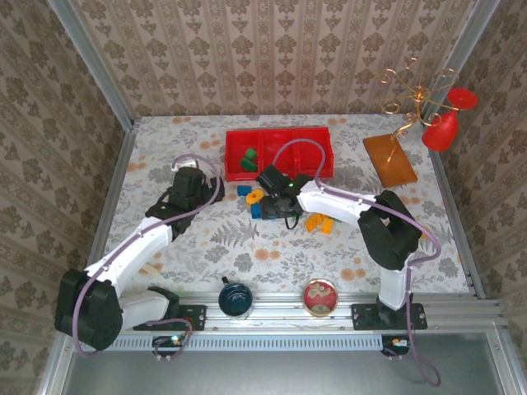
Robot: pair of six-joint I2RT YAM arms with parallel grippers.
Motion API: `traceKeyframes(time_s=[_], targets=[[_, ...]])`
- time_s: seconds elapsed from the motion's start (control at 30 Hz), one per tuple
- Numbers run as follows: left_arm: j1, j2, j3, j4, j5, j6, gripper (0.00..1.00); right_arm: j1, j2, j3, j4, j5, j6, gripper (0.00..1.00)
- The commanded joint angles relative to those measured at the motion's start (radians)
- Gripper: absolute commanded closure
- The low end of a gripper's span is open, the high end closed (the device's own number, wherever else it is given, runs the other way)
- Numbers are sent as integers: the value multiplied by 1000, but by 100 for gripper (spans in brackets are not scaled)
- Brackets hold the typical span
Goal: Sort the legos into containers by color
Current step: Pick up the lego from the center of the table.
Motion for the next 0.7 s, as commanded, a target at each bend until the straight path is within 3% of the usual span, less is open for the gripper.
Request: traceKeyframes(time_s=[0.0, 0.4, 0.67], targets=[[20, -23, -12, 23, -7, -36, 0, 7, 47, 46, -42, -36, -16, 31], [36, -29, -26, 23, 23, -54, 0, 7, 163, 107, -39, -60, -19, 34], [50, -28, -27, 23, 34, -54, 0, 4, 188, 116, -56, -32, -27, 43]])
